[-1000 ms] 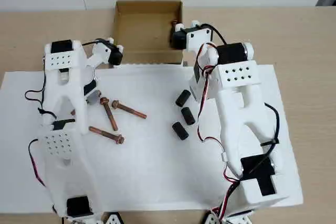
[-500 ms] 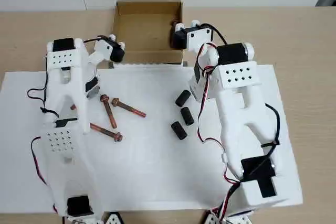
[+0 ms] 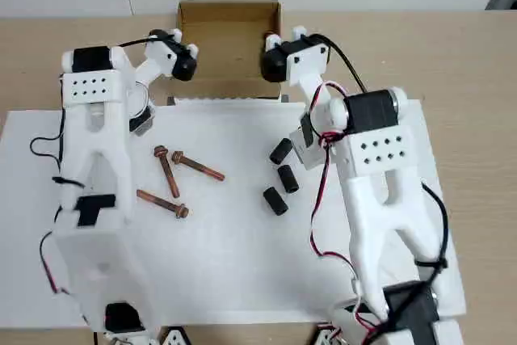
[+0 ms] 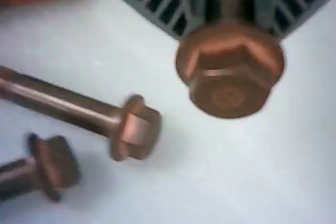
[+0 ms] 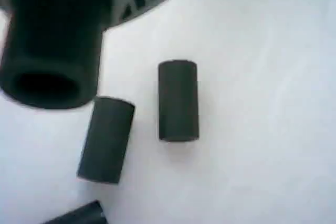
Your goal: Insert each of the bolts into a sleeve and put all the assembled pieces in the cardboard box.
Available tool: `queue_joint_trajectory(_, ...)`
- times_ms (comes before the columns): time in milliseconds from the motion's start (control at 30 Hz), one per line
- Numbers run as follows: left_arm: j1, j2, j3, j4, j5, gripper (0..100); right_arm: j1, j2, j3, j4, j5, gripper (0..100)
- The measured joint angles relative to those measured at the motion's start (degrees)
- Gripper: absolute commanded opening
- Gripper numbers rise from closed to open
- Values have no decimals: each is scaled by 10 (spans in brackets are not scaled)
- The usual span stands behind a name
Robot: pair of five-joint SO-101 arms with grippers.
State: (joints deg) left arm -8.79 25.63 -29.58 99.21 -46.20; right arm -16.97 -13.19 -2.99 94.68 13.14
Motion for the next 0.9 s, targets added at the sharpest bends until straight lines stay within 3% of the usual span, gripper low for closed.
queue_joint_trajectory(100, 19, -80, 59, 0, 4, 5, -18, -35, 32, 0, 0, 3)
queue_joint_trajectory(300, 66, -215, 148, 3, 173, 5, -51, -122, 91, 0, 0, 3)
queue_joint_trajectory(400, 96, -273, 169, 3, 215, 5, -52, -155, 106, 0, 0, 3)
queue_joint_trajectory(633, 179, -390, 226, 3, 316, 5, -50, -230, 154, 0, -85, 2)
queue_joint_trajectory(900, 220, -543, 369, -87, 398, 5, -39, -274, 224, 0, -147, 3)
